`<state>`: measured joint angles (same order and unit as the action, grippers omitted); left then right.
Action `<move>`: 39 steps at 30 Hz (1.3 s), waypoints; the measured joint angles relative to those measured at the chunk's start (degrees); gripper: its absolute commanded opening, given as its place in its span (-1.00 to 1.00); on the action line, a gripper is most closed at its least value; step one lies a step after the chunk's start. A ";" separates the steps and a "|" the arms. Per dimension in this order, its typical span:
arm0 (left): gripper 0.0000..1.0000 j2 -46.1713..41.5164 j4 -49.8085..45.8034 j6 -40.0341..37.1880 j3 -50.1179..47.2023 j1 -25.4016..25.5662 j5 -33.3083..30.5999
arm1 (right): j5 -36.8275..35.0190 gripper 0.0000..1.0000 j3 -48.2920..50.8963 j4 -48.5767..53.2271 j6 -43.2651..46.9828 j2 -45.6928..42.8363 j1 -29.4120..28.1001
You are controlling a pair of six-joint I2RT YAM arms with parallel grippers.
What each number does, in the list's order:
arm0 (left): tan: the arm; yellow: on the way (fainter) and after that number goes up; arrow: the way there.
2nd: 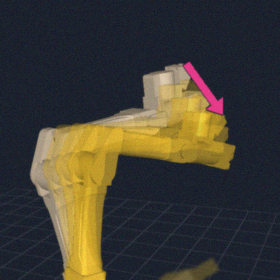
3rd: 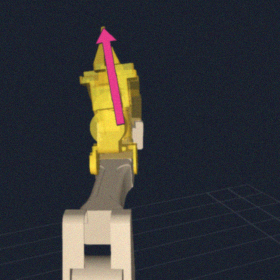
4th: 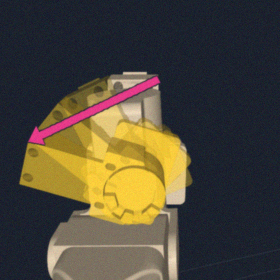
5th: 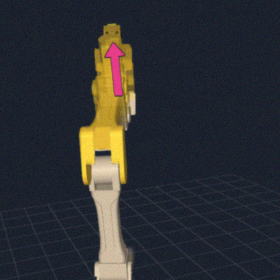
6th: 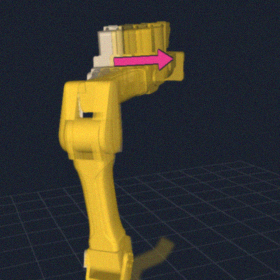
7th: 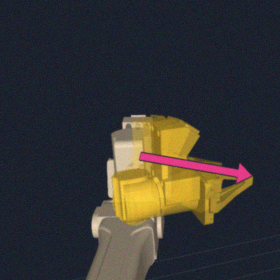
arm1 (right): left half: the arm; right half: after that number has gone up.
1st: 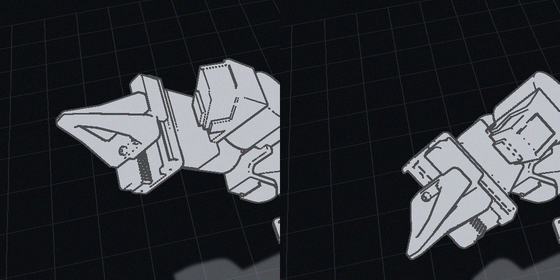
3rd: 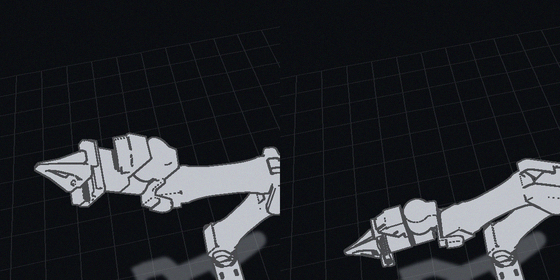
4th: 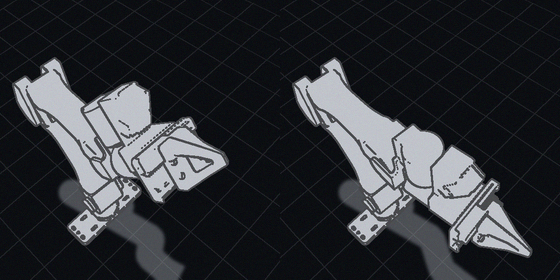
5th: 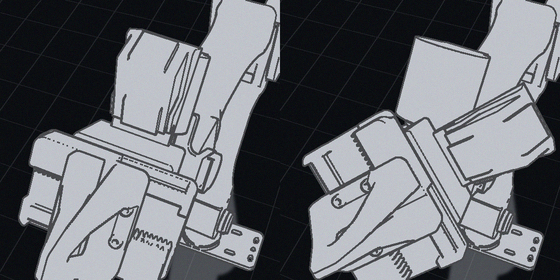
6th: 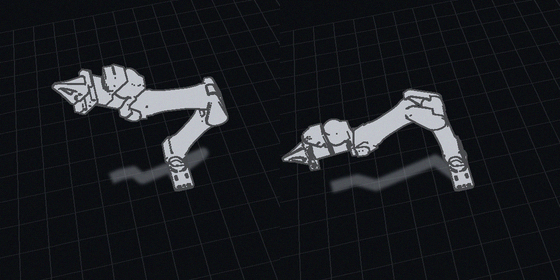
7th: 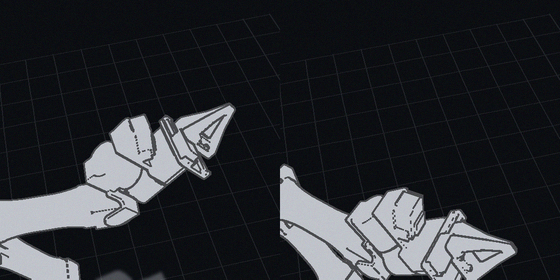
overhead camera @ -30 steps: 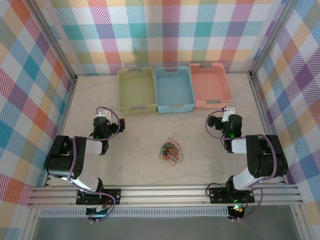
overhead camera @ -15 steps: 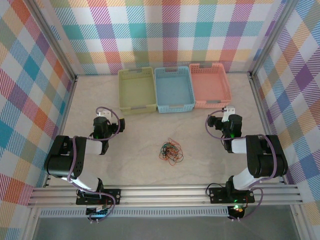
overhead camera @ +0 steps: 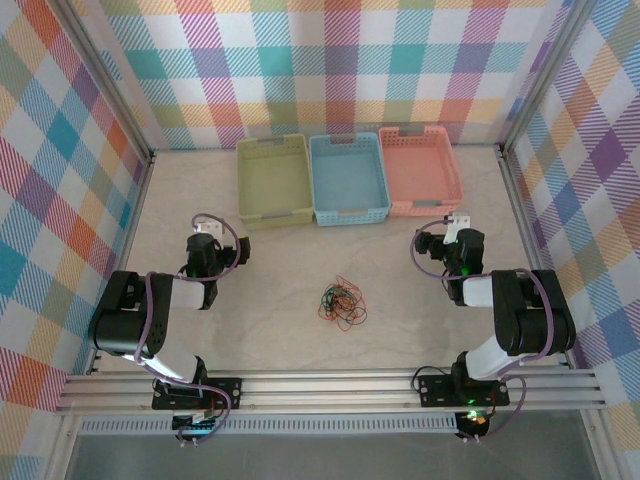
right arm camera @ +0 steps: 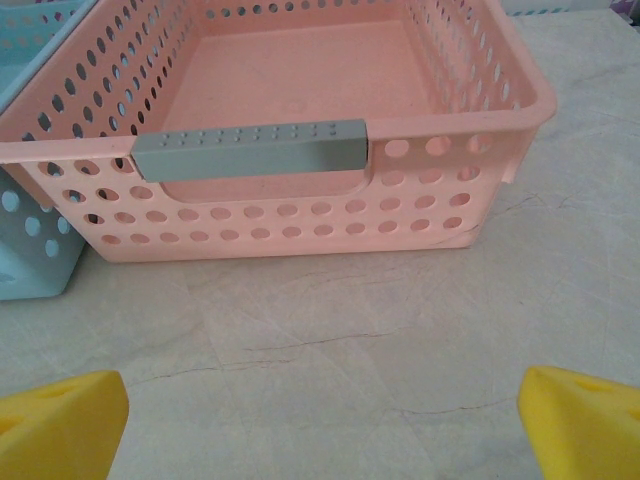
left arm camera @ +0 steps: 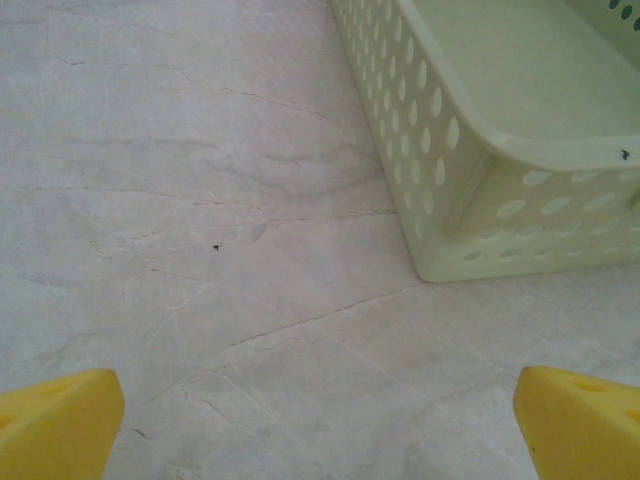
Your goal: Untangle the cables
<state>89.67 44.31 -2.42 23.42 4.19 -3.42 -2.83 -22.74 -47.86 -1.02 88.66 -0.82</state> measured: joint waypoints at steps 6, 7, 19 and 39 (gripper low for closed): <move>1.00 -0.07 -0.02 0.04 0.00 0.00 -0.07 | 0.09 0.99 0.00 0.00 -0.02 0.00 0.00; 1.00 -0.48 -0.42 0.11 0.00 0.00 -0.33 | -0.13 0.99 0.00 0.00 -0.04 -0.02 0.00; 1.00 -22.16 -17.38 6.19 5.07 4.68 -2.56 | -6.19 0.87 1.01 8.61 -0.52 -18.95 -4.92; 0.99 -30.47 -44.33 39.80 14.91 5.38 11.96 | 11.63 0.39 -9.79 27.54 -13.38 -22.67 -12.20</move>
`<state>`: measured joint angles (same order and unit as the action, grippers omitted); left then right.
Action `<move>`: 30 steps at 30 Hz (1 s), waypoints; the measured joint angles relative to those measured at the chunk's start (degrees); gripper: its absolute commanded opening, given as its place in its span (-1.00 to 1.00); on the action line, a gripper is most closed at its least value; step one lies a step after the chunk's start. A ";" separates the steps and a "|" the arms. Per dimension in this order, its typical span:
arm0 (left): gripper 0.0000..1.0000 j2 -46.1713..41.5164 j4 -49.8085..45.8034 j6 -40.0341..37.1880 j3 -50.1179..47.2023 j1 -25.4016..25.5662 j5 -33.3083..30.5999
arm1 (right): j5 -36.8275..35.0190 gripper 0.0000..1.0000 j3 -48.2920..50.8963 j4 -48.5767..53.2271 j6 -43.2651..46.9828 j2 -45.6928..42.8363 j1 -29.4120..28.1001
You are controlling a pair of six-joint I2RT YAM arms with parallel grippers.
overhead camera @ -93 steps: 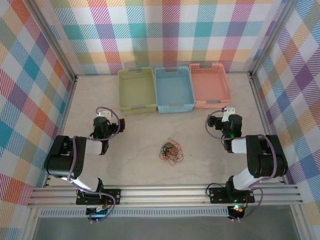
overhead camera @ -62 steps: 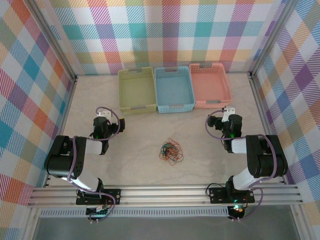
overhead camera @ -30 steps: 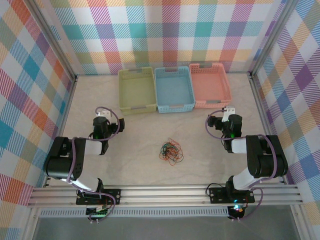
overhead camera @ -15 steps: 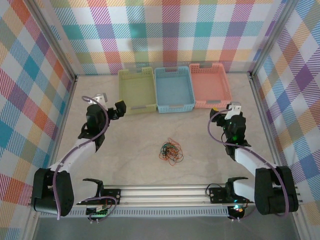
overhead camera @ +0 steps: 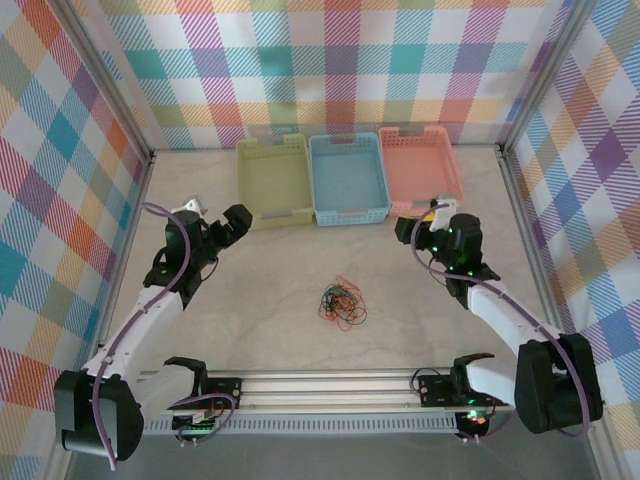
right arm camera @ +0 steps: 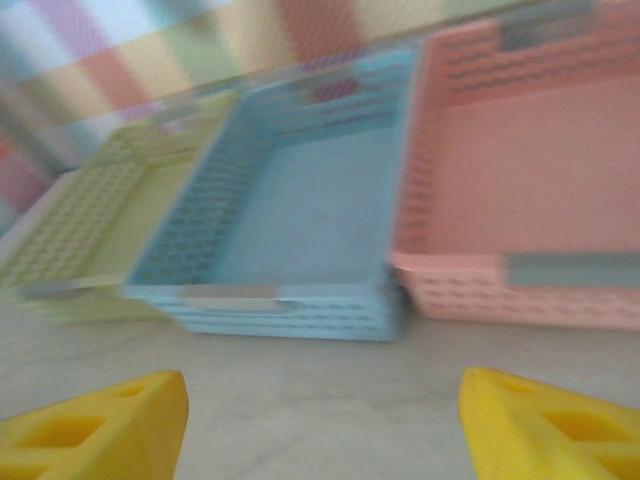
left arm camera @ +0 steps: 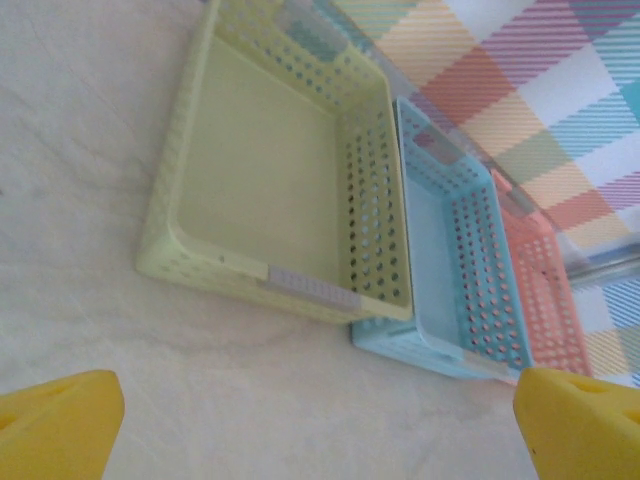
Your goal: Untangle the cables
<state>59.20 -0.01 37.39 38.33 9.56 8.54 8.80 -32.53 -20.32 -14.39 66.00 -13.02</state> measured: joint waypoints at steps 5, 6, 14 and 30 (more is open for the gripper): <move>0.94 1.38 -1.62 1.81 -2.25 6.73 3.06 | 5.31 0.22 -5.97 5.31 1.57 2.71 -8.48; 0.91 1.27 -2.08 1.57 -2.32 8.48 3.41 | 5.99 0.21 -6.10 5.97 1.70 2.99 -9.77; 0.59 1.99 -2.84 -0.98 -2.19 17.00 7.50 | 6.16 0.18 1.11 1.22 1.18 3.69 -14.71; 0.23 24.68 -8.24 -5.95 10.27 32.48 13.55 | -1.75 0.20 3.30 -2.80 0.20 5.79 -14.78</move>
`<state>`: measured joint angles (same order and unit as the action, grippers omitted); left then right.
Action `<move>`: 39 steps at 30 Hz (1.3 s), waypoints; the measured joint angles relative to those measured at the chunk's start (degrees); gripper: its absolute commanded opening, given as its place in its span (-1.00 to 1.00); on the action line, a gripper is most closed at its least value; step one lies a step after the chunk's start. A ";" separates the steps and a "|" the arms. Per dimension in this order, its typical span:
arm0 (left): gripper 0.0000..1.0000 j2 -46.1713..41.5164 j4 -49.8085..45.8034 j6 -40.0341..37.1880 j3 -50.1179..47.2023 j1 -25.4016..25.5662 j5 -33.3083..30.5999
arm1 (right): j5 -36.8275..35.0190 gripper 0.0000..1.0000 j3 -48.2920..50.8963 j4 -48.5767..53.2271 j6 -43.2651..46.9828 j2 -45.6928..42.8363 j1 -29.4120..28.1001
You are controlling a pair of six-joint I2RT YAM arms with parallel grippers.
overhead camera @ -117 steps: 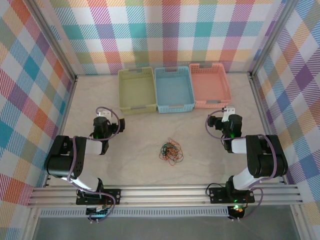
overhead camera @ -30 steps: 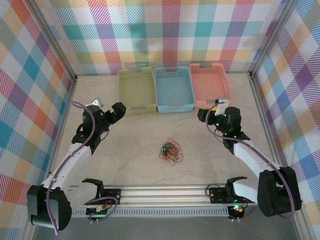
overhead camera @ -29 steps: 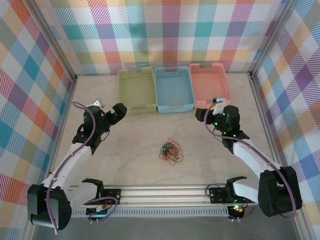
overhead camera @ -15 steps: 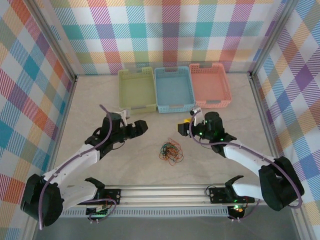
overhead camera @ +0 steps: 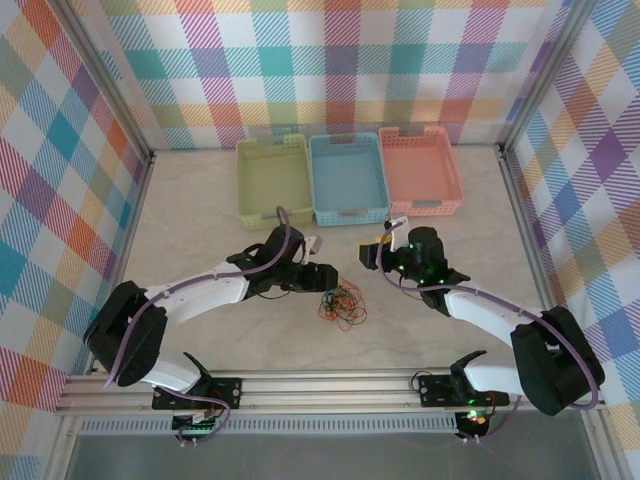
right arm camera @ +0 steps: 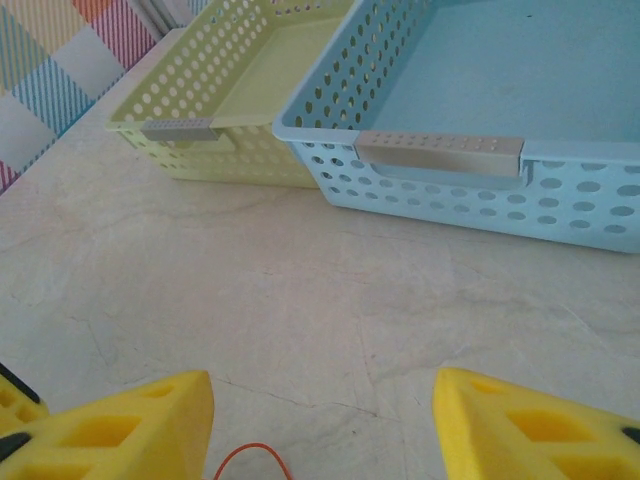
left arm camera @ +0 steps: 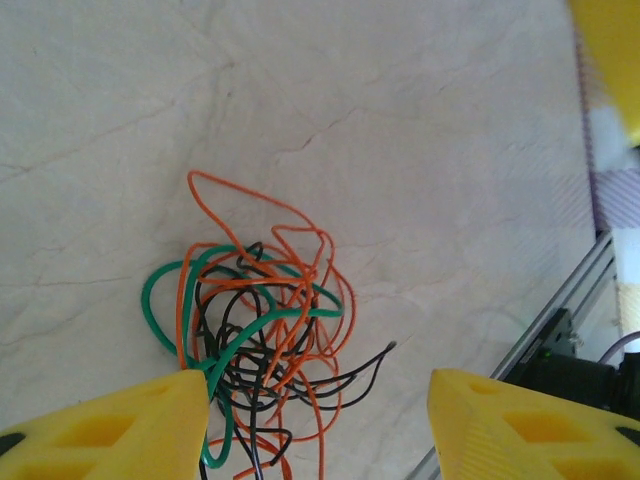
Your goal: Untangle the cables
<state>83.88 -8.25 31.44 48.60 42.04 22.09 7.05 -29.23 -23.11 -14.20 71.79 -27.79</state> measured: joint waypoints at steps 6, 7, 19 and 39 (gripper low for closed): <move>0.31 1.42 -6.10 -2.38 2.29 0.85 -3.74 | -0.63 0.21 0.28 0.00 0.00 0.02 0.00; 0.32 2.25 -6.86 -2.60 3.10 0.85 -3.74 | -0.66 0.21 0.31 -0.02 0.00 0.09 0.00; 0.14 10.27 -9.84 -4.17 5.95 2.08 -1.49 | -1.29 0.21 0.31 -0.20 -0.20 1.55 0.00; -0.91 12.28 -9.70 -5.46 7.50 2.84 -1.22 | -1.86 0.18 0.31 -0.22 -0.15 1.77 0.00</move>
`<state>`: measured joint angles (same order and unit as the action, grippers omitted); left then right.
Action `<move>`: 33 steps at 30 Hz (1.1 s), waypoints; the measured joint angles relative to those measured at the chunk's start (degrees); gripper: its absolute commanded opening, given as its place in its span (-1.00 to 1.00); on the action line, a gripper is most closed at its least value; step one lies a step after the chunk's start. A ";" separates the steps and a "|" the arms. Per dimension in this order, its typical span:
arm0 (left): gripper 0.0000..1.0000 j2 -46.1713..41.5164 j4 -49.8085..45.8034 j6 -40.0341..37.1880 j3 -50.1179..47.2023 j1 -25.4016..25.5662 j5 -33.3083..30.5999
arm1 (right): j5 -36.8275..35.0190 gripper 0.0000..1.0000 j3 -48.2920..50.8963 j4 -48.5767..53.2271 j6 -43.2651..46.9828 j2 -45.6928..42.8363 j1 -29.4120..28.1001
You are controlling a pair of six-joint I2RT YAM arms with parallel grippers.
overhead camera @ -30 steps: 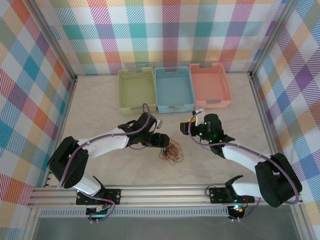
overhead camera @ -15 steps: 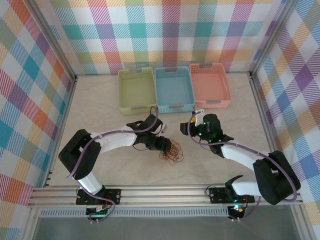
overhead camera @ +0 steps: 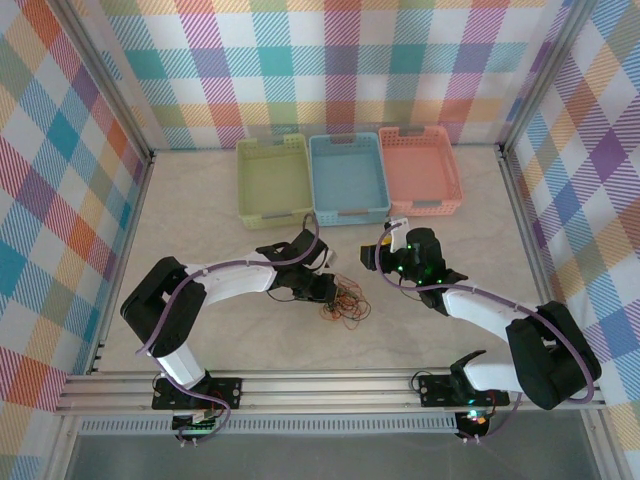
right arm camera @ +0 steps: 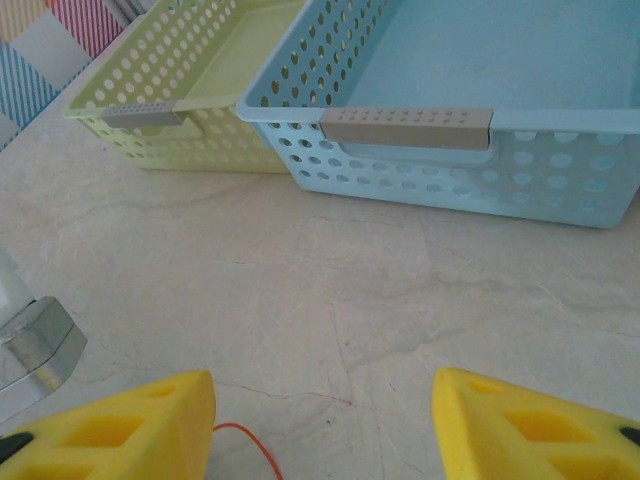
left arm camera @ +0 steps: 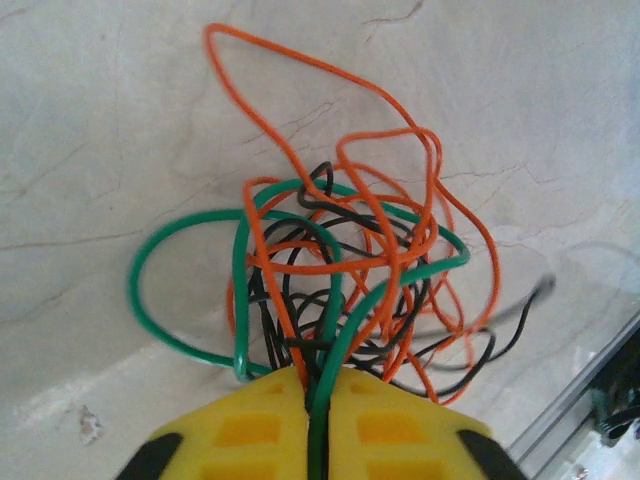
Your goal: Untangle the cables
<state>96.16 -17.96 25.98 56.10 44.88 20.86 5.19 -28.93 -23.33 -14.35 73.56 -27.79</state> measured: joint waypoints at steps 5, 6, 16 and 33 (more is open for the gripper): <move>-1.00 -1.09 0.22 0.28 -0.39 -0.20 -2.54 | 2.32 0.17 0.00 -0.09 0.76 -0.37 0.00; -1.00 -1.70 0.33 0.37 -0.76 -0.55 -2.91 | 3.28 0.16 0.00 -0.11 1.31 -0.61 -0.02; -1.00 -6.36 0.37 1.77 -4.00 -6.64 -6.19 | 11.78 0.04 -3.04 1.60 5.60 3.08 -2.38; -1.00 -6.93 -0.17 2.08 -4.22 -8.63 -8.41 | 18.95 0.02 -13.25 13.22 11.45 16.81 -4.24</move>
<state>89.23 -18.13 28.05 51.88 36.25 12.45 24.14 -42.17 -10.11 -2.90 90.37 -32.03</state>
